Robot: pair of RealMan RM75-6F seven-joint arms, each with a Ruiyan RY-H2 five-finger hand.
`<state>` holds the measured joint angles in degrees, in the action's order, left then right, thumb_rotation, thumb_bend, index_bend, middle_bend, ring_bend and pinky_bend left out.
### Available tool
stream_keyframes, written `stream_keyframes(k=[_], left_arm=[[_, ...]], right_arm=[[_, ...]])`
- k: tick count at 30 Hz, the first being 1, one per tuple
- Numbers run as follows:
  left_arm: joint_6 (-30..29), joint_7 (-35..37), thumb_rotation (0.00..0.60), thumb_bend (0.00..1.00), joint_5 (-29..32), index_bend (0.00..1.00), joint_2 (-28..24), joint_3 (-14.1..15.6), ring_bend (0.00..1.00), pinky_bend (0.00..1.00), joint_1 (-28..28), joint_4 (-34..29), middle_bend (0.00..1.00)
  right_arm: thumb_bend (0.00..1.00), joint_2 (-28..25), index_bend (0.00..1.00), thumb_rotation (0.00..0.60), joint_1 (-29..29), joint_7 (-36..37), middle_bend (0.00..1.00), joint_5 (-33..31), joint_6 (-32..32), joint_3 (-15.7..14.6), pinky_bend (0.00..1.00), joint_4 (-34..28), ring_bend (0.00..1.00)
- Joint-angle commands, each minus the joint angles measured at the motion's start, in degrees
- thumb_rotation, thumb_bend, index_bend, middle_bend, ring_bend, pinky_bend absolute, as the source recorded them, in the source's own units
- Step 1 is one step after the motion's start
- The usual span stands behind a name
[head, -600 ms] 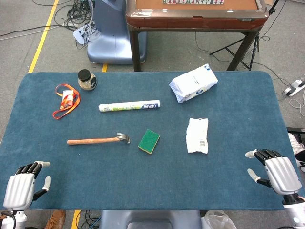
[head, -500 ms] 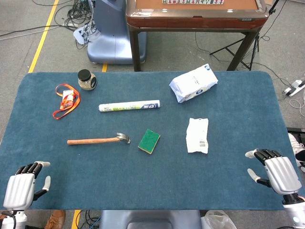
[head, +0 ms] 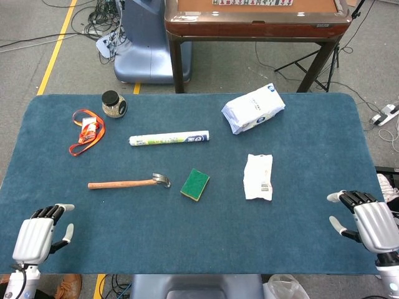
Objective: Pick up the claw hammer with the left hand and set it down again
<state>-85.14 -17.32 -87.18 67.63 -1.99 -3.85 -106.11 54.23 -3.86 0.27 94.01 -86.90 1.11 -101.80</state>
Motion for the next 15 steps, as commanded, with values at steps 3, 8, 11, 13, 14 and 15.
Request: stream_keyframes(k=[3, 8, 11, 13, 14, 15], left_arm=[[6.58, 2.9, 0.6, 0.41, 2.08, 0.29, -0.91, -2.58, 0.32, 0.31, -5.1, 0.98, 0.34], [13.06, 2.53, 0.6, 0.4, 4.01, 0.25, -0.51, -4.68, 0.31, 0.31, -10.3, 1.77, 0.33], [17.9, 1.41, 0.6, 0.4, 6.41, 0.21, -0.3, -6.03, 0.28, 0.3, -13.91, 1.77, 0.29], [21.29, 0.44, 0.6, 0.4, 9.09, 0.18, 0.18, -7.22, 0.25, 0.3, -16.5, 2.18, 0.26], [22.8, -0.14, 0.6, 0.4, 10.42, 0.16, 0.37, -7.68, 0.23, 0.3, -17.62, 2.41, 0.24], [24.76, -0.87, 0.6, 0.4, 12.31, 0.15, 0.67, -8.24, 0.22, 0.29, -19.08, 2.76, 0.22]], right_arm=[[0.28, -0.72, 0.39, 0.6, 0.06, -1.35, 0.43, -0.46, -0.71, 0.71, 0.43, -1.24, 0.36], [0.28, -1.43, 0.39, 0.6, -0.1, -2.24, 0.43, -0.1, -0.73, 0.85, 0.43, -2.48, 0.36], [0.28, -1.81, 0.39, 0.6, -0.07, -2.55, 0.43, 0.17, -0.77, 0.76, 0.43, -3.05, 0.36], [0.28, -2.03, 0.39, 0.6, 0.01, -2.66, 0.43, 0.29, -0.82, 0.67, 0.43, -3.36, 0.36], [0.28, -2.1, 0.39, 0.6, 0.08, -2.68, 0.43, 0.35, -0.88, 0.61, 0.43, -3.44, 0.36], [0.28, -2.18, 0.39, 0.6, 0.2, -2.66, 0.43, 0.43, -1.01, 0.52, 0.43, -3.52, 0.36]])
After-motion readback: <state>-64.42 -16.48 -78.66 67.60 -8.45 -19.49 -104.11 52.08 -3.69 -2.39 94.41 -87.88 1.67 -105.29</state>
